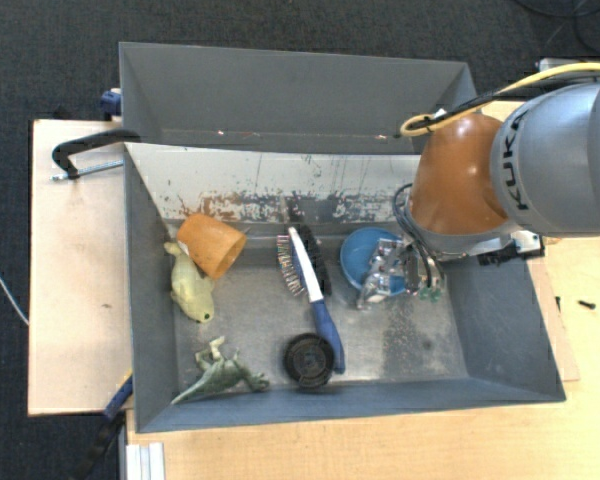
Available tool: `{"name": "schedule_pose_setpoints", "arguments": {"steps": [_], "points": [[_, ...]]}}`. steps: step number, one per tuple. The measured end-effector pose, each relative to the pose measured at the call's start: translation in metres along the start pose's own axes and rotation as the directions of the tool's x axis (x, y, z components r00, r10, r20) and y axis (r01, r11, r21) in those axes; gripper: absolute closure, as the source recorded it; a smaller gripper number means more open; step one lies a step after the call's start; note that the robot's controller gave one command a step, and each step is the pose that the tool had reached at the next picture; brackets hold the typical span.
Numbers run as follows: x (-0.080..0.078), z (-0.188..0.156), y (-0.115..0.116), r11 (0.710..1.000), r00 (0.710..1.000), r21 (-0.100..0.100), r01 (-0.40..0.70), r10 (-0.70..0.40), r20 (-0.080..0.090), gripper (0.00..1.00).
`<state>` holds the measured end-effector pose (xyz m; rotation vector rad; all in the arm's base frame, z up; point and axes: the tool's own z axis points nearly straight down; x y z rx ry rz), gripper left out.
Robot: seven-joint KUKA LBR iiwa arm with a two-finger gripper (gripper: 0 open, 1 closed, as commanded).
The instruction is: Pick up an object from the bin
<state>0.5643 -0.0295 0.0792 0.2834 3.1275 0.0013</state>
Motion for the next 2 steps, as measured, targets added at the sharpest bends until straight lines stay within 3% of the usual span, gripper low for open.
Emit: {"name": "schedule_pose_setpoints", "arguments": {"steps": [1,2], "points": [[-0.003,-0.043,0.001,1.000,1.000,-0.002,0.000,0.000,0.011,1.00],[-0.005,-0.091,0.002,1.000,1.000,-0.002,0.002,-0.002,0.010,1.00]]}}
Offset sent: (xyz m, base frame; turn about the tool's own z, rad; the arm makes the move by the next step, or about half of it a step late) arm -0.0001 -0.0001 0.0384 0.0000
